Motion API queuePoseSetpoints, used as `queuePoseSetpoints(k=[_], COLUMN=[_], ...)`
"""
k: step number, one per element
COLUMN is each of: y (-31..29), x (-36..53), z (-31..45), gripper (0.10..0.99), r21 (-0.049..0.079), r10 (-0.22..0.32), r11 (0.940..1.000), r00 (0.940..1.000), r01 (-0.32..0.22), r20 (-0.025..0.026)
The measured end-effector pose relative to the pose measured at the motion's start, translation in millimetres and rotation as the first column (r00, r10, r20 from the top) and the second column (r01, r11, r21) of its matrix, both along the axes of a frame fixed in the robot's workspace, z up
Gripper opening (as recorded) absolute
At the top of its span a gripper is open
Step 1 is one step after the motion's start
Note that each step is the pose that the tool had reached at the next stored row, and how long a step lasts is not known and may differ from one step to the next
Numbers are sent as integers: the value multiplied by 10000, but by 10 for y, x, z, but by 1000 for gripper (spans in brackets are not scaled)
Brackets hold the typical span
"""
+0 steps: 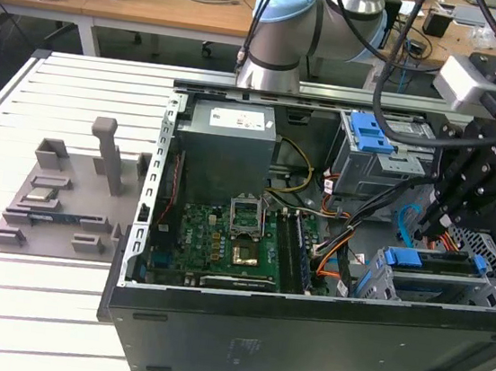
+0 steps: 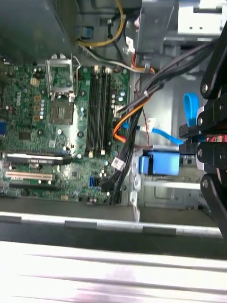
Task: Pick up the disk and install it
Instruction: 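Insert the second disk wire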
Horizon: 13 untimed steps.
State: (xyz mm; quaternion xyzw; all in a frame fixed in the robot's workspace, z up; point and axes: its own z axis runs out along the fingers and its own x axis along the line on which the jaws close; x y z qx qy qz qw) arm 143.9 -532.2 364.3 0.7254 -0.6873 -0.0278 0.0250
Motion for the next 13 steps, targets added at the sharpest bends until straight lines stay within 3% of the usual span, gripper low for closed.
queuePoseSetpoints(k=[3,13], y=[-47,-67], x=[92,192], z=[-85,-178], gripper=[161,161], r21=[-19,-136], r10=[0,32], r11=[10000,9999], r00=[10000,10000], r01=[0,-32], r20=[0,0])
